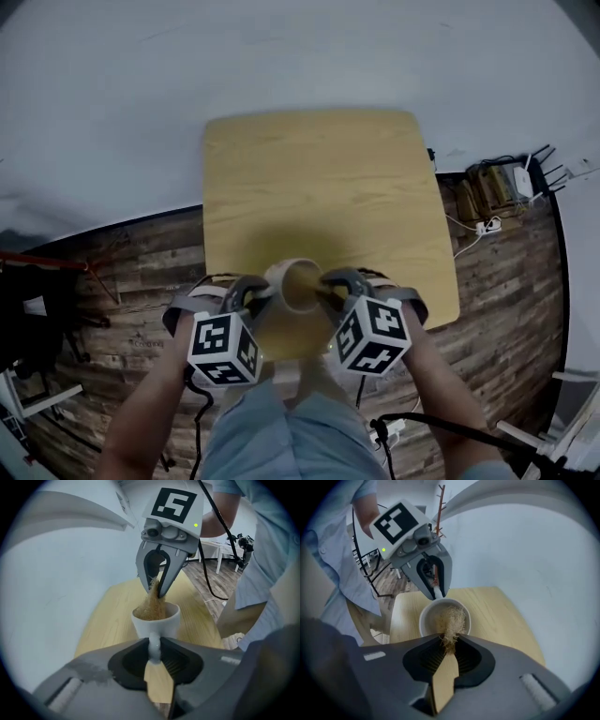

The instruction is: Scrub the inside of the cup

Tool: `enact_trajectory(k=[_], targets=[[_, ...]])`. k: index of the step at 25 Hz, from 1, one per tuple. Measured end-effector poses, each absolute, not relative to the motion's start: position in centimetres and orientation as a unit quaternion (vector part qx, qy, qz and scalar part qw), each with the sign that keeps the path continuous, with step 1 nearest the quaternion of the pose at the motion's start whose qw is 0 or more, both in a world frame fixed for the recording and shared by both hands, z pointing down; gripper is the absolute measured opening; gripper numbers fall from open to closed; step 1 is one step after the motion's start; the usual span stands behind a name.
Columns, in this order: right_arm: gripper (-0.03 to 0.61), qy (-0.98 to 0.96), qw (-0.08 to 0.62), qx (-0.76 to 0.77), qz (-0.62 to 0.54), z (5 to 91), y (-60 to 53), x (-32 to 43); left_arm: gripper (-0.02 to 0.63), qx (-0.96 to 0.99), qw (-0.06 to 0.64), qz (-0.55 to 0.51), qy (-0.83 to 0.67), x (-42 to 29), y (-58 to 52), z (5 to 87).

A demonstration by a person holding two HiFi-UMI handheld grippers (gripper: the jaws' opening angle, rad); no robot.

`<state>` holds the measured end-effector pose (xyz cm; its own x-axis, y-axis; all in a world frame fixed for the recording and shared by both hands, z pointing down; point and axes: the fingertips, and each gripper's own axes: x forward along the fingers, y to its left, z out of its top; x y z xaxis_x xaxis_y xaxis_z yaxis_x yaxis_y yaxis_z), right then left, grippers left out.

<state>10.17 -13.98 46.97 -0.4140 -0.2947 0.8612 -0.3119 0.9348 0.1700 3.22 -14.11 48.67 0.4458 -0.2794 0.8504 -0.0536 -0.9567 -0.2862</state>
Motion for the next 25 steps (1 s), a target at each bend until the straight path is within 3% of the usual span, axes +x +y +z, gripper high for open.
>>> enact_trajectory(k=[8,19,25], targets=[[0.057,-0.823,0.546,0.156,0.012,50.6,-14.2,8.7,0.094,-0.838,0.131,-0.521,0.091,4.4,-13.9,48.2],[0.104,-0.841,0.523,0.132,-0.044,51.1,-14.7,8.4,0.094,-0.840,0.133,-0.520,0.086,4.8,-14.2,48.0],[0.054,-0.822,0.543,0.133,-0.111,49.5,-15.8,7.9,0.094,-0.839,0.136,-0.520,0.081,5.1,-14.0,47.9]])
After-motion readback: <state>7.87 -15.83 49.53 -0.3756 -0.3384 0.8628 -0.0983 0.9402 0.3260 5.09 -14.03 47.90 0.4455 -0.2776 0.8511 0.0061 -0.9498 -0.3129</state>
